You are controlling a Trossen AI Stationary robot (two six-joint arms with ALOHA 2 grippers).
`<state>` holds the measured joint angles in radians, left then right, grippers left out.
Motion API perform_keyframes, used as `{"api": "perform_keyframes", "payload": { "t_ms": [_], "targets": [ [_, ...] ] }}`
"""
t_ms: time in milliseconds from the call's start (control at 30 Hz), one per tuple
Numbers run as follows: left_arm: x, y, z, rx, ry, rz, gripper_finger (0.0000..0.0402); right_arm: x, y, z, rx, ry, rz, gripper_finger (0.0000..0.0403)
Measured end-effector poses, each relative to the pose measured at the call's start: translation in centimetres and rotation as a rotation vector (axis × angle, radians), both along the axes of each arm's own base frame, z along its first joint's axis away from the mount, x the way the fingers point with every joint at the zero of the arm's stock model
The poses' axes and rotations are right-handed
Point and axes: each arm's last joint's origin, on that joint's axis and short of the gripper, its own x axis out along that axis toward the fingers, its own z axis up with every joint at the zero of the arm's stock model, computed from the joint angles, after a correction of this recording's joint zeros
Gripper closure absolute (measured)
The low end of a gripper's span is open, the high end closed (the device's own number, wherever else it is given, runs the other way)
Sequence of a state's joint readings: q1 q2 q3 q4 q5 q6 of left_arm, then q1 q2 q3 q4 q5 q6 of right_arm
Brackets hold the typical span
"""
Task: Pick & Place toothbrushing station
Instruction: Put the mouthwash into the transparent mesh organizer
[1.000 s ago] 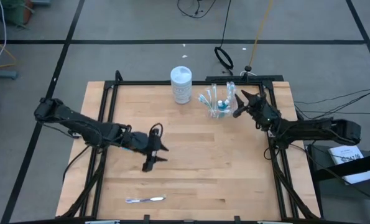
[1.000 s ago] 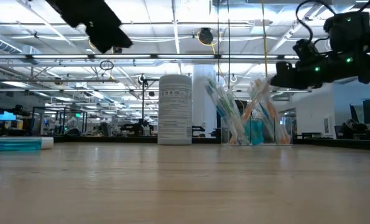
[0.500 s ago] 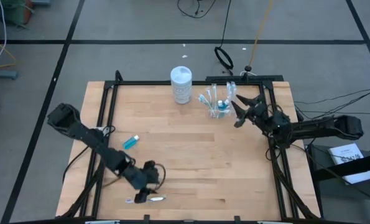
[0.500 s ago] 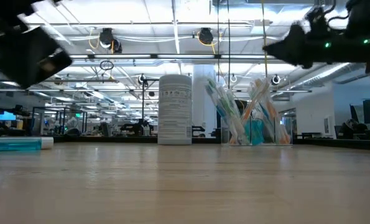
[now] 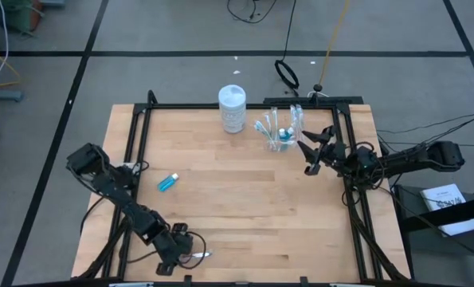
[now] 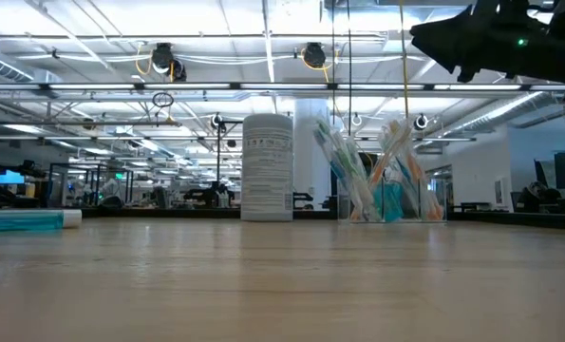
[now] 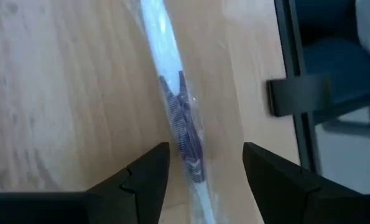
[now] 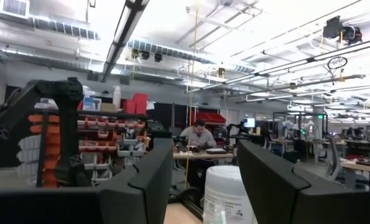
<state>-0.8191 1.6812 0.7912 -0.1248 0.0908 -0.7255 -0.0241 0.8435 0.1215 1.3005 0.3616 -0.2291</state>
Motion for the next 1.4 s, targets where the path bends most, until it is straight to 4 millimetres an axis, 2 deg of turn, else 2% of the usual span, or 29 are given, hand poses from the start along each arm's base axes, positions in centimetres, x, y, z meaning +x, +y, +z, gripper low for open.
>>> {"api": "perform_keyframes", "payload": {
  "t_ms": [133,267,367,533,733,867,1067,1200,1400],
  "targets": [
    [-0.1,0.6,0.1,0.058,0.003,-0.023,0.0188,0.0,0.0,0.0,0.001,-0.006,0.0,0.0232],
    [-0.5,2.9,1.8,0.141,0.019,0.035,0.0188,0.0,0.0,0.0,0.004,-0.007,0.001,0.0232],
    [-1.1,5.3,3.8,0.234,0.029,0.18,0.0188,0.0,0.0,0.1,0.002,-0.007,-0.001,0.0232],
    [-2.4,9.9,6.5,0.371,0.052,0.548,0.0188,-0.1,0.0,0.1,0.001,-0.01,-0.003,0.0232],
    [-3.9,14.5,8.0,0.606,0.062,0.797,0.0188,0.0,0.0,0.1,0.001,-0.009,-0.003,0.0232],
    [-3.5,16.5,7.4,0.635,0.126,0.789,0.0188,0.0,0.0,0.1,0.001,-0.009,-0.003,0.0232],
    [-2.7,19.3,4.4,0.539,0.179,0.739,0.0188,0.0,0.0,0.1,0.005,-0.01,-0.001,0.0232],
    [-3.2,20.9,3.0,0.518,0.242,0.777,0.0188,0.0,0.0,0.1,0.006,-0.011,0.0,0.0232],
    [-3.8,22.0,1.5,0.452,0.28,0.778,0.0188,0.0,0.0,0.1,0.005,-0.01,-0.001,0.0232]
  ]
}}
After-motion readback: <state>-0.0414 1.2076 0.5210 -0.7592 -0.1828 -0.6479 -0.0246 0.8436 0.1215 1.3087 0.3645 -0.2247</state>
